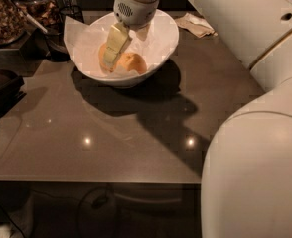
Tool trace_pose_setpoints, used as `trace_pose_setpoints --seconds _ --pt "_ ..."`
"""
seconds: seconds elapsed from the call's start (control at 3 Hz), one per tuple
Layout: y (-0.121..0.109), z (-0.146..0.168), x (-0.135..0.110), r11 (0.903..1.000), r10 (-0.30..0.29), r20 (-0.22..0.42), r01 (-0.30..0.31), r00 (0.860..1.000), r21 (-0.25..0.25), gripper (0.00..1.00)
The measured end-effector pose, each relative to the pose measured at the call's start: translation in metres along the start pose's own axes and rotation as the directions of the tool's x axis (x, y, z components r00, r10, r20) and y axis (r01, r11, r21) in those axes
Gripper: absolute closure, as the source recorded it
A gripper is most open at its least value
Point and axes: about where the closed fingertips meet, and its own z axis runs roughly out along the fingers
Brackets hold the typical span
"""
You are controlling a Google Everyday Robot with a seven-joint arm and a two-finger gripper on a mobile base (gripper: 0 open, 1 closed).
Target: Pick orange from white bowl
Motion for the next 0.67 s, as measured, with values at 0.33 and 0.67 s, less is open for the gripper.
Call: trace_pose_setpoints --seconds 0.33,0.67 --pt "-0.0094 0.0047 0.0013 0.9996 -0.006 -0.011 0.006 1.000 0.028 0.31" --pt "-0.0153 0.0098 0.0018 0.9990 -0.020 -0.019 0.021 1.000 0.041 0.32"
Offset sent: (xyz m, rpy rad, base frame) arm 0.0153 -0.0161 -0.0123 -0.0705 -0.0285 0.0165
